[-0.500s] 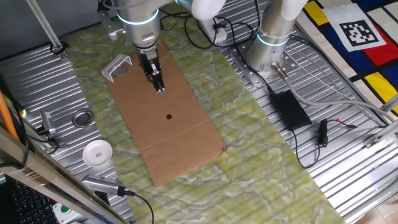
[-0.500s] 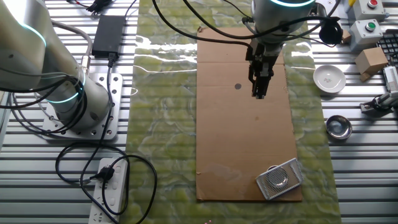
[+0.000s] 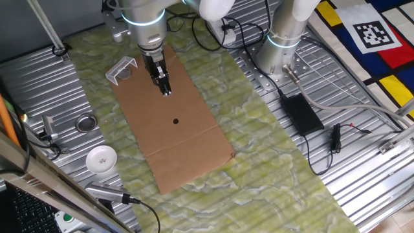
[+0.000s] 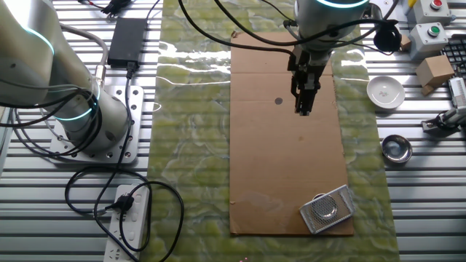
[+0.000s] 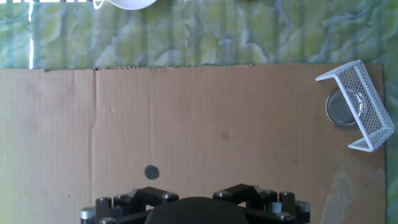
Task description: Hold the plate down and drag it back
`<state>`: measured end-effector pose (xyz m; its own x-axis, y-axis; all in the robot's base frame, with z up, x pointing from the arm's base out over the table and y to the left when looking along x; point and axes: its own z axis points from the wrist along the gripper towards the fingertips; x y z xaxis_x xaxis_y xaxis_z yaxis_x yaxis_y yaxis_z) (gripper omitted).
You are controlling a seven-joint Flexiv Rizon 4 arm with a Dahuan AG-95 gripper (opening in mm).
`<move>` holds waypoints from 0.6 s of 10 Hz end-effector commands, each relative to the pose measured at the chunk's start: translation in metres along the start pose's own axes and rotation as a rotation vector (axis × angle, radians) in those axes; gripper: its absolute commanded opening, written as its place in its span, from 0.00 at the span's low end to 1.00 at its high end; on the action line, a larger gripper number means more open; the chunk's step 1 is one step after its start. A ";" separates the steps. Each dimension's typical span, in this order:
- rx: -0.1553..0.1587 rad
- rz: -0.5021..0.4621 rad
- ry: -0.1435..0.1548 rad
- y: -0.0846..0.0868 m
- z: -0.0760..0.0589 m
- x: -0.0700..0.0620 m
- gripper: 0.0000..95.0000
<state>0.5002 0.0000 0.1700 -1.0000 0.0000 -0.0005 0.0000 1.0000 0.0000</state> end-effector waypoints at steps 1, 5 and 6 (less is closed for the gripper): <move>-0.055 -0.299 0.036 0.000 0.000 0.000 0.00; -0.052 -0.299 0.042 0.000 0.000 0.000 0.00; -0.052 -0.299 0.043 0.000 0.000 0.000 0.00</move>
<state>0.5001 -0.0004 0.1697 -0.9805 -0.1955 0.0220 -0.1946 0.9802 0.0367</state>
